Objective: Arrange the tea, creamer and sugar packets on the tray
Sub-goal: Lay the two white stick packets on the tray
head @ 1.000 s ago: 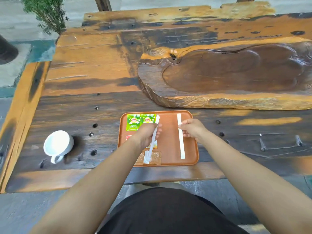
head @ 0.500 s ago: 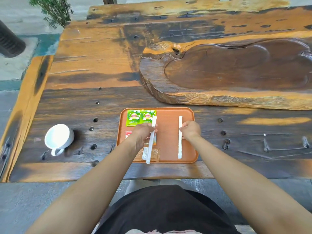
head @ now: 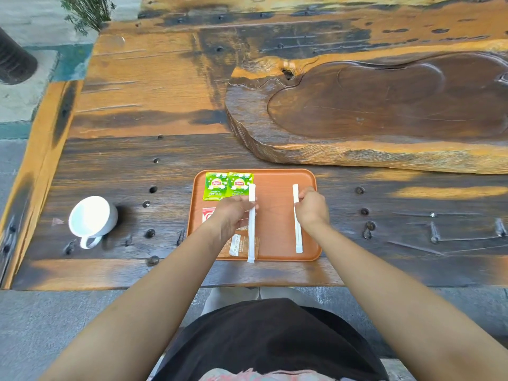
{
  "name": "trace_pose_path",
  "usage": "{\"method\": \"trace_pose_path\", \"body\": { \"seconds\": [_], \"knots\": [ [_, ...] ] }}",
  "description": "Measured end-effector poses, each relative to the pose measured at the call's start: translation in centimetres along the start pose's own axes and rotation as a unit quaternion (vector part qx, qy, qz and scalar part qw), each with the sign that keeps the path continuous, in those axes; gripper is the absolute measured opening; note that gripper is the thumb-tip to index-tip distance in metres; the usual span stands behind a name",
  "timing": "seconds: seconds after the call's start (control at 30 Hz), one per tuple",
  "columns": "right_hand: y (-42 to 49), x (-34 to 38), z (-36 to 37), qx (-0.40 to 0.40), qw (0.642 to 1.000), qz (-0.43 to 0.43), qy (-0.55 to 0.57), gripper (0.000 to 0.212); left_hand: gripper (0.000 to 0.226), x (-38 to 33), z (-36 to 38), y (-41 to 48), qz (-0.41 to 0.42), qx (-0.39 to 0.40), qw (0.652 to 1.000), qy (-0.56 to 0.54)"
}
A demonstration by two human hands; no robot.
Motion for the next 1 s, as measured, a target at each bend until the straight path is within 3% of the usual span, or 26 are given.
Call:
{"method": "trace_pose_path", "body": {
  "seconds": [0.1, 0.17, 0.23, 0.3, 0.33, 0.43, 0.5, 0.57, 0.77, 0.87, 0.93, 1.0],
  "knots": [
    [-0.9, 0.9, -0.9, -0.019, 0.999, -0.037, -0.006, 0.028, 0.022, -0.1, 0.2, 0.1, -0.001, 0.0, 1.0, -0.013],
    [-2.3, 2.2, -1.2, -0.007, 0.995, -0.084, 0.048, 0.024, 0.022, -0.3, 0.4, 0.1, 0.001, 0.001, 1.0, -0.021],
    [-4.2, 3.1, -0.1, 0.098, 0.979, -0.091, 0.152, 0.021, 0.022, -0.6, 0.8, 0.1, 0.009, 0.006, 0.999, -0.036],
    [-6.7, 3.3, 1.6, 0.226, 0.941, -0.031, 0.25, 0.021, 0.02, -0.9, 1.0, 0.0, 0.019, 0.014, 0.998, -0.059],
    [-7.5, 3.2, 2.1, 0.242, 0.931, -0.013, 0.272, 0.02, 0.019, -1.0, 1.1, 0.0, 0.021, 0.016, 0.997, -0.066],
    [-8.4, 2.7, 1.9, 0.154, 0.954, -0.036, 0.254, 0.015, 0.014, -0.9, 1.0, 0.0, 0.02, -0.005, 0.998, -0.052],
    [-8.8, 3.0, 1.2, 0.079, 0.982, -0.088, 0.147, 0.016, 0.007, -0.7, 0.7, 0.0, 0.028, -0.047, 0.998, -0.009],
    [-9.4, 3.6, 1.0, 0.033, 0.989, -0.143, 0.02, 0.02, 0.021, -0.7, 0.8, 0.0, 0.044, -0.068, 0.997, 0.017],
    [-9.9, 4.8, 0.5, 0.005, 0.977, -0.205, -0.05, 0.022, 0.017, -1.4, 1.6, -0.6, 0.086, -0.078, 0.991, 0.069],
    [-9.5, 4.4, 1.6, 0.099, 0.979, -0.159, 0.083, 0.023, 0.025, -1.7, 1.0, -0.4, 0.103, -0.074, 0.99, 0.064],
    [-9.0, 3.8, 2.1, 0.155, 0.957, -0.074, 0.235, 0.02, 0.024, -2.1, 0.8, -0.5, 0.11, -0.04, 0.993, 0.033],
    [-8.9, 3.6, 2.4, 0.199, 0.931, -0.031, 0.305, 0.01, 0.02, -2.4, 0.6, -0.7, 0.111, -0.013, 0.994, 0.009]
  ]
}}
Point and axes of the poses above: each hand's wrist, its own y-axis towards the middle knuckle, its own z-axis out of the palm, x = y × z, the point moved 6 cm from there along y, towards the middle knuckle, and after that the axes turned 8 degrees about y, right-handed, at the moved point
